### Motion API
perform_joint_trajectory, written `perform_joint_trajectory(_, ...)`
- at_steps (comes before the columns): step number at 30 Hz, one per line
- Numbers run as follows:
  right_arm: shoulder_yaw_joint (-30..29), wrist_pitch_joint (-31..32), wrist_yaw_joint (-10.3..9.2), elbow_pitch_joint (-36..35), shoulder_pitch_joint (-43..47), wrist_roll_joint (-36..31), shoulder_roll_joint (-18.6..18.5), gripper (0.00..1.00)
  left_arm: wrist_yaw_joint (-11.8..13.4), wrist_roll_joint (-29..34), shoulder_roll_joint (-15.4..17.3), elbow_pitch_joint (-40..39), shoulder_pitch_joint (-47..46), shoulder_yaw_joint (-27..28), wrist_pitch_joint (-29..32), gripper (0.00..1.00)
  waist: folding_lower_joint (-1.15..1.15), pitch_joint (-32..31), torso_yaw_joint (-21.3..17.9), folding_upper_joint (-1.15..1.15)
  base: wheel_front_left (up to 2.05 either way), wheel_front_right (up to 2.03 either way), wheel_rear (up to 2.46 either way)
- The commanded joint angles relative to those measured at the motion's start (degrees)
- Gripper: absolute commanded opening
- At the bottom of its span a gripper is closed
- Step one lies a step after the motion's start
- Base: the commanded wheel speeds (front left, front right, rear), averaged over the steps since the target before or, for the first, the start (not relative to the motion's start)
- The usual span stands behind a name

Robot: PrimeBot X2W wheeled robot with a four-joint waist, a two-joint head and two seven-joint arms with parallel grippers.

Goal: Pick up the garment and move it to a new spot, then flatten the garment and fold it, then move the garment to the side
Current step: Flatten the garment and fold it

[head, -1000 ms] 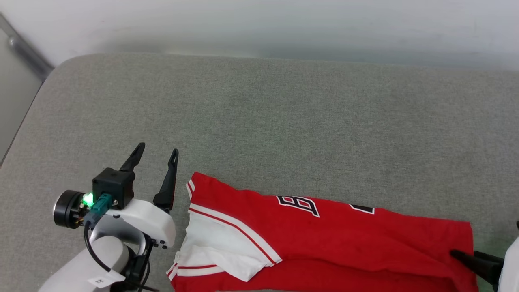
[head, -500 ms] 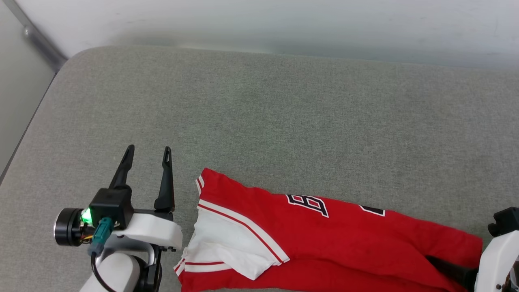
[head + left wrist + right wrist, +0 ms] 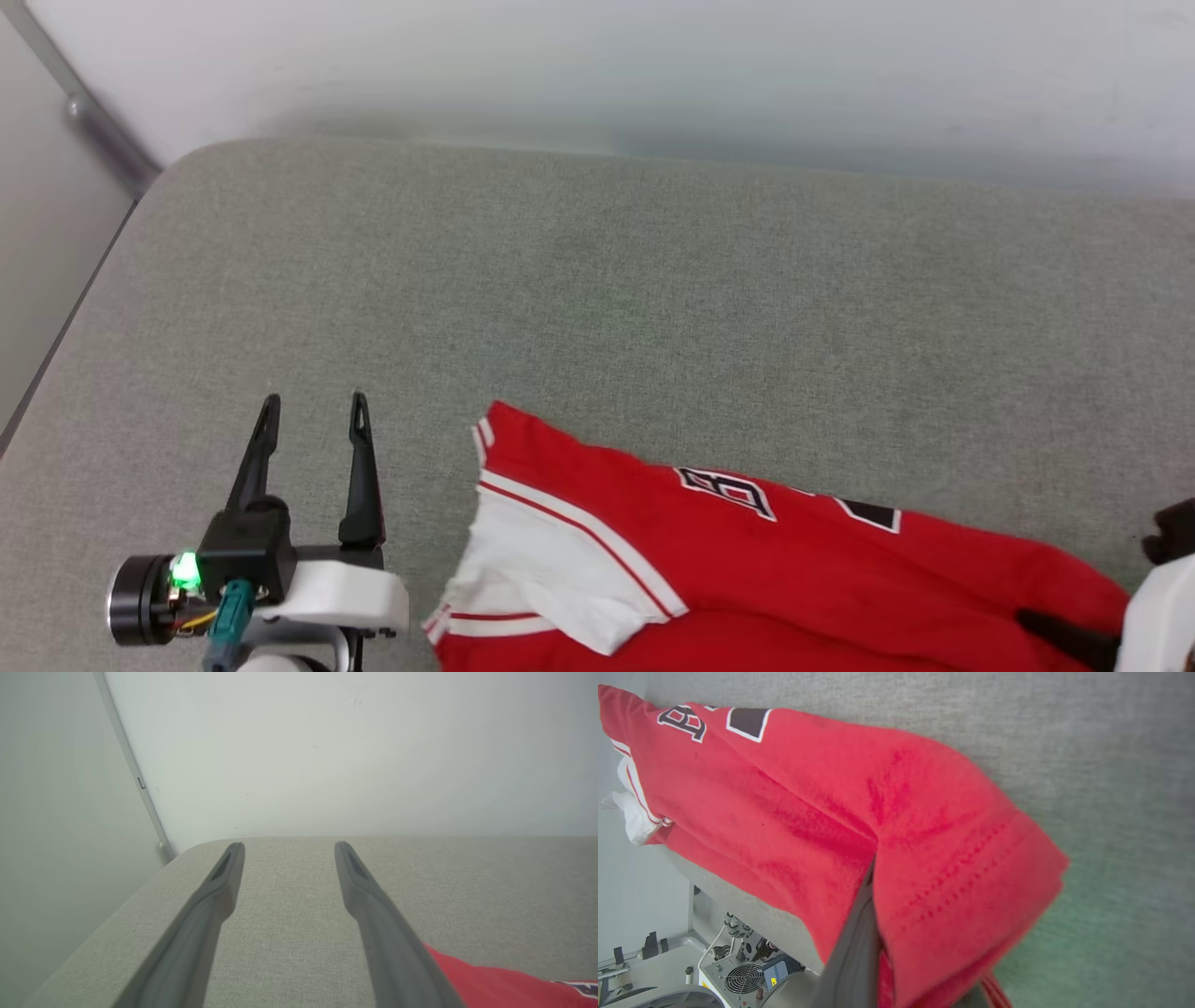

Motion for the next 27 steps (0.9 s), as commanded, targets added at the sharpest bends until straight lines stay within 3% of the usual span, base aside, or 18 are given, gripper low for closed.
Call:
perform_joint_trajectory(1, -0.47, -0.24, -0.10, 0.62, 0.84, 0.03, -1.05, 0.00, -0.32, 0.41, -0.26, -0.27, 0.90, 0.32, -0.13, 1.00, 0.00, -0.46, -0.21, 0.00, 0.00, 0.00, 0.00)
perform_joint_trajectory(10, -4.37, 1.43, -0.07, 4.51, 1.45, -0.67, -7.92, 0.00, -3.48, 5.26, -2.66, -0.83, 4.92, 3.93, -0.13, 1.00, 0.00, -3.14, -1.21, 0.00, 0.00, 0.00, 0.00)
perform_joint_trajectory(15, -4.07, 4.89, -0.06, -0.91, 3.05, -0.04, -10.03, 0.00, -4.51, 6.90, -3.31, -1.25, 6.61, 5.18, -0.13, 1.00, 0.00, -4.44, -1.54, 0.00, 0.00, 0.00, 0.00)
perform_joint_trajectory(19, -3.85, 7.99, -0.06, -8.37, 4.26, 1.59, -9.06, 0.00, -5.34, 7.55, -3.99, -1.35, 7.37, 5.86, -0.13, 1.00, 0.00, -5.08, -1.62, 0.00, 0.00, 0.00, 0.00)
perform_joint_trajectory(27, -1.93, 14.46, -0.06, -21.20, -0.46, 2.43, -2.17, 0.00, -7.33, 8.46, -5.38, -1.32, 7.11, 5.79, -0.13, 1.00, 0.00, -4.80, -1.00, 0.00, 0.00, 0.00, 0.00)
